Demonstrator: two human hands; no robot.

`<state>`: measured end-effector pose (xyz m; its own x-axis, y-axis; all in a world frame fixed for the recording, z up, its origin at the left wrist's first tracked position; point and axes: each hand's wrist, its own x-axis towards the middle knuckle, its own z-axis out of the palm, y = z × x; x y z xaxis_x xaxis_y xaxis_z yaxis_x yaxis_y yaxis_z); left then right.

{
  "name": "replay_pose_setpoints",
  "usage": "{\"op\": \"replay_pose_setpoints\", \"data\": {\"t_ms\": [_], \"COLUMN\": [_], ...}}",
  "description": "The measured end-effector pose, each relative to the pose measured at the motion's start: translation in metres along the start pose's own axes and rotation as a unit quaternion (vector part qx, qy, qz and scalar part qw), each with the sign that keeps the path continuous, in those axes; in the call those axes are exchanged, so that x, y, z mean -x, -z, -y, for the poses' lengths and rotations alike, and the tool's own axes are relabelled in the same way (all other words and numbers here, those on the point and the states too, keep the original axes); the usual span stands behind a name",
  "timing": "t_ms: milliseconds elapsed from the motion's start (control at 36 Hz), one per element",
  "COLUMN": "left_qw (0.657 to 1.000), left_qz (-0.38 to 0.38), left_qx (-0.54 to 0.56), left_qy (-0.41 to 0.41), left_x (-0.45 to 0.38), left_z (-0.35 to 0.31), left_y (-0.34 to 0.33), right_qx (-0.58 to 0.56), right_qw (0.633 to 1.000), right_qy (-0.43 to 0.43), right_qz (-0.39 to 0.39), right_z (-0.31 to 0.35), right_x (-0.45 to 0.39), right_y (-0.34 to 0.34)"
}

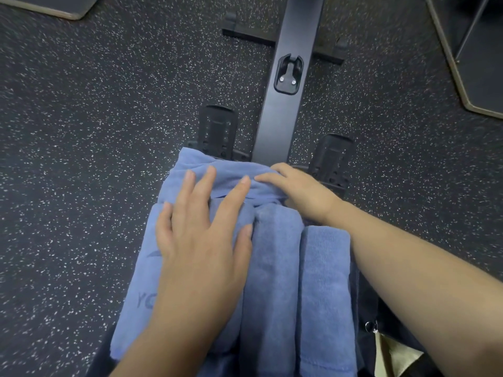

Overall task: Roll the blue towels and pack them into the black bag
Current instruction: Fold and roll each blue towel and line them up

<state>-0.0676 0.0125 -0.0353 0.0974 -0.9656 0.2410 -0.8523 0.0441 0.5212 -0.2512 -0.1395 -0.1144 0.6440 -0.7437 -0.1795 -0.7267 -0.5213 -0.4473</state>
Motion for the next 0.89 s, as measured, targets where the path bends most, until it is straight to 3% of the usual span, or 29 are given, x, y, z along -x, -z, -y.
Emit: {"op": "replay_pose_setpoints", "data": {"t_ms": [56,194,278,472,667,889], "left_qw": [1.0,1.0,1.0,1.0,1.0,1.0], "left_qz": [0.004,0.012,0.009,0.002,0.012,0.011], "left_qx": [0.0,-0.001,-0.003,-0.002,0.002,0.011], "left_qy": [0.001,0.007,0.003,0.004,0.01,0.002], "left_x": [0.0,-0.001,-0.001,-0.002,-0.002,0.0], "left_z": [0.0,0.0,0.0,-0.001,0.0,0.001], "left_y": [0.0,0.001,0.0,0.0,0.001,0.001], "right_qx": [0.004,0.025,0.017,0.043,0.062,0.07], "right_qw": [0.999,0.999,0.995,0.992,0.974,0.976], "right_qy": [-0.009,-0.017,-0.009,-0.028,-0.013,0.017], "right_qz": [-0.039,-0.037,-0.096,-0.114,-0.216,-0.207], "right_z": [0.0,0.006,0.002,0.009,0.015,0.039], "right_x": [-0.005,-0.017,-0.018,-0.029,-0.034,-0.026], "right_y": [0.009,0.027,0.029,0.046,0.055,0.068]}}
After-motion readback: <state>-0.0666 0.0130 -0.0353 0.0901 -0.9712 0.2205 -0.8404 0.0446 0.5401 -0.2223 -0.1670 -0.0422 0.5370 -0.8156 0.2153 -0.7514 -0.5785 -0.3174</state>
